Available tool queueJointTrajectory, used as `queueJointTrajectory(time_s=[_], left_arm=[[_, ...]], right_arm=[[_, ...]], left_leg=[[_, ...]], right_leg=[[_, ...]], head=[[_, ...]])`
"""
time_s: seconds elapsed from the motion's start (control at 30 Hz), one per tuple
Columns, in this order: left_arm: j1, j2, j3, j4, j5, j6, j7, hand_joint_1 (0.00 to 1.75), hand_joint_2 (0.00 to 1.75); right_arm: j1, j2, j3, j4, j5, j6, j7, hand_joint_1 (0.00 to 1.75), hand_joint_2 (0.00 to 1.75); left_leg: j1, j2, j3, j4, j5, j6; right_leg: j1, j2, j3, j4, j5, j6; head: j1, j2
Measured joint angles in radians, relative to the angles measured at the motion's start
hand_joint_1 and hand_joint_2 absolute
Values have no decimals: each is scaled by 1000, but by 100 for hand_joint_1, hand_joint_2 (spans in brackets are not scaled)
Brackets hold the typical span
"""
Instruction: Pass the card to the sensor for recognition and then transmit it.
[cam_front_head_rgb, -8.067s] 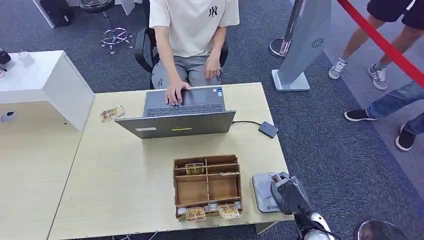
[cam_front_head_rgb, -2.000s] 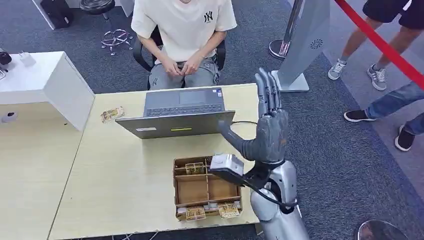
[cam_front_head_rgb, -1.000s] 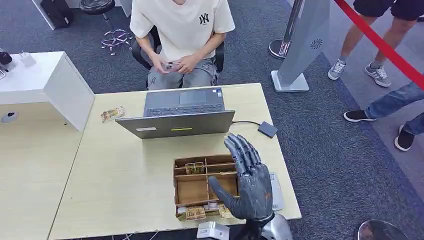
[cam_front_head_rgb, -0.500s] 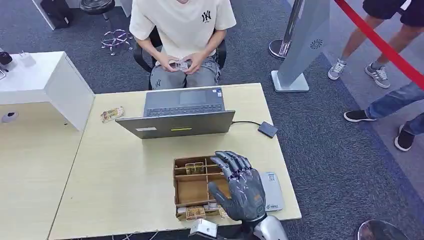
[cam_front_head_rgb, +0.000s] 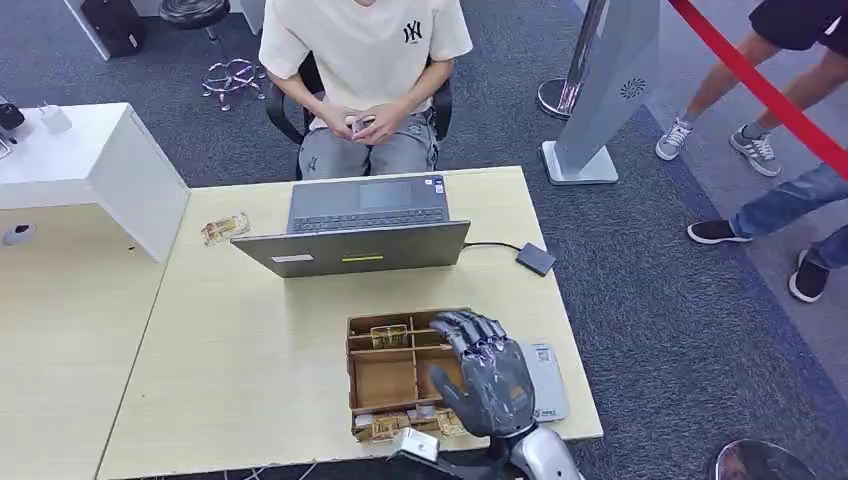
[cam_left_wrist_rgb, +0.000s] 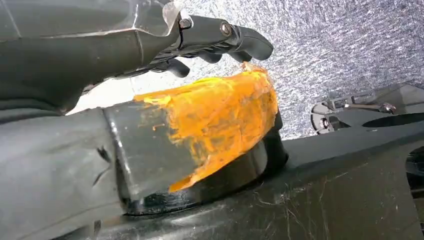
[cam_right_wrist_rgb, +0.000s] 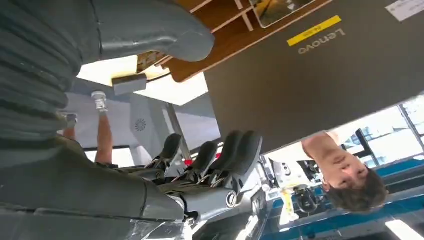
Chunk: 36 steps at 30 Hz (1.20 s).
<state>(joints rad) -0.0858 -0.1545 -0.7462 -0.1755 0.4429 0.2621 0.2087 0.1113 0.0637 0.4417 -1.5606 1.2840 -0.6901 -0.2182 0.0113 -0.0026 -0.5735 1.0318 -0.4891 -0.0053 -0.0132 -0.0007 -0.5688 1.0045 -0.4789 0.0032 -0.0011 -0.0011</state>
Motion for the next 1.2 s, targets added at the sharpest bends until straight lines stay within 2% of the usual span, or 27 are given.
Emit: queueJointTrajectory(time_s=[0.13,0.2,0.27,0.43,0.5,0.57,0.63,0.73,0.9,0.97,1.0,1.1,1.2], left_arm=[[0,0,0,0,0,0,0,0,0],[0,0,0,0,0,0,0,0,0],[0,0,0,0,1,0,0,0,0],[1,1,0,0,3,-1,0,0,0],[1,1,0,0,3,-1,0,0,0],[1,1,0,0,3,-1,0,0,0],[1,1,0,0,3,-1,0,0,0],[1,1,0,0,5,-1,-1,0,0],[1,2,0,0,6,-1,-3,0,0],[1,2,0,0,7,-1,-5,0,0],[1,2,0,0,8,-1,-6,0,0],[1,2,0,0,8,-1,-6,0,0],[1,2,0,0,9,-1,-6,0,0]], right_arm=[[-2,-2,-16,11,0,0,-1,54,175],[-4,-2,-20,16,0,0,-2,63,175],[-6,-3,-24,18,0,0,-3,65,175],[-14,-3,-43,29,-1,0,-6,65,175],[-18,-3,-49,35,-1,0,-7,59,175],[-22,-3,-56,41,-3,0,-7,70,175],[-24,-3,-62,46,-5,0,-7,61,175],[-26,-3,-66,55,-5,0,-6,70,175],[-32,-4,-75,68,-10,0,-5,59,175],[-35,-4,-77,76,-13,0,-3,73,175],[-35,-4,-78,79,-13,0,-3,66,175],[-36,-4,-79,85,-14,0,-2,61,175],[-38,-5,-79,93,-17,0,-2,66,175]], left_leg=[[0,0,0,0,0,0],[0,0,0,0,0,0],[0,0,0,0,0,0],[0,0,0,0,0,0],[0,0,0,0,0,0],[0,0,0,0,0,0],[0,0,0,0,0,0],[0,0,0,0,0,0],[0,0,0,0,0,0],[0,0,0,0,0,0],[0,0,0,0,0,0],[0,0,0,0,0,0],[0,0,0,0,0,0]], right_leg=[[0,0,0,0,0,0],[0,0,0,0,0,0],[0,0,0,0,0,0],[0,0,0,0,0,0],[0,0,0,0,0,0],[0,0,0,0,0,0],[0,0,0,0,0,0],[0,0,0,0,0,0],[0,0,0,0,0,0],[0,0,0,0,0,0],[0,0,0,0,0,0],[0,0,0,0,0,0],[0,0,0,0,0,0]], head=[[0,0],[0,0],[0,0],[0,0],[0,0],[0,0],[0,0],[0,0],[0,0],[0,0],[0,0],[0,0],[0,0]])
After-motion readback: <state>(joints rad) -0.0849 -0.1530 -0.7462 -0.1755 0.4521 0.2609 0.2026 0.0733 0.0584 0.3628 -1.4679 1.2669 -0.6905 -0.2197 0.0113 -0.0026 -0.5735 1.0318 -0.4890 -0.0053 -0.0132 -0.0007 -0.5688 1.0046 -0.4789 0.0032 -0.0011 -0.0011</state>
